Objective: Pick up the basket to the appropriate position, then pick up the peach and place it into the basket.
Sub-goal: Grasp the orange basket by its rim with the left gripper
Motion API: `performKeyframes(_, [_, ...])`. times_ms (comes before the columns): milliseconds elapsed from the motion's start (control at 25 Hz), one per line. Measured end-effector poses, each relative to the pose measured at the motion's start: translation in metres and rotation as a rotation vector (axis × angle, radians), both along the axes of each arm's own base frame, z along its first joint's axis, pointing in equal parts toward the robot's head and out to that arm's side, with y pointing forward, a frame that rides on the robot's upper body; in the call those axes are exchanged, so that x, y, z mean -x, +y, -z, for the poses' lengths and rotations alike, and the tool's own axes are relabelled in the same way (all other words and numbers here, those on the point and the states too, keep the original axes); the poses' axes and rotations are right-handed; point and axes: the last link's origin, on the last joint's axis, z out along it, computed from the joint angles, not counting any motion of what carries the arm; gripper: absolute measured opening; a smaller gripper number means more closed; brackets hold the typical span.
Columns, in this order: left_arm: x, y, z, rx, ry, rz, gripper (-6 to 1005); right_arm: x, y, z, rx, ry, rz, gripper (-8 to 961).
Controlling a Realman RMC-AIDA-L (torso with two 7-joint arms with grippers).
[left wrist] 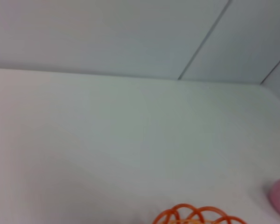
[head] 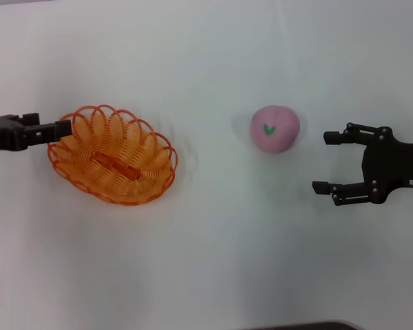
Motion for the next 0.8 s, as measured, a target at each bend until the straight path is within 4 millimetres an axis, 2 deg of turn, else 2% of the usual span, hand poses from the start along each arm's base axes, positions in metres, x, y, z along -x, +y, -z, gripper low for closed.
performKeyframes(400, [-0.040, 0.032, -0.003, 0.066, 0.299, 0.032, 842, 0.001, 0.002, 0.000, -0.002, 0.000, -0.004, 941])
performKeyframes(800, [-0.053, 0.050, 0.011, 0.144, 0.501, -0.040, 841, 0.002, 0.003, 0.000, -0.003, -0.001, -0.006, 941])
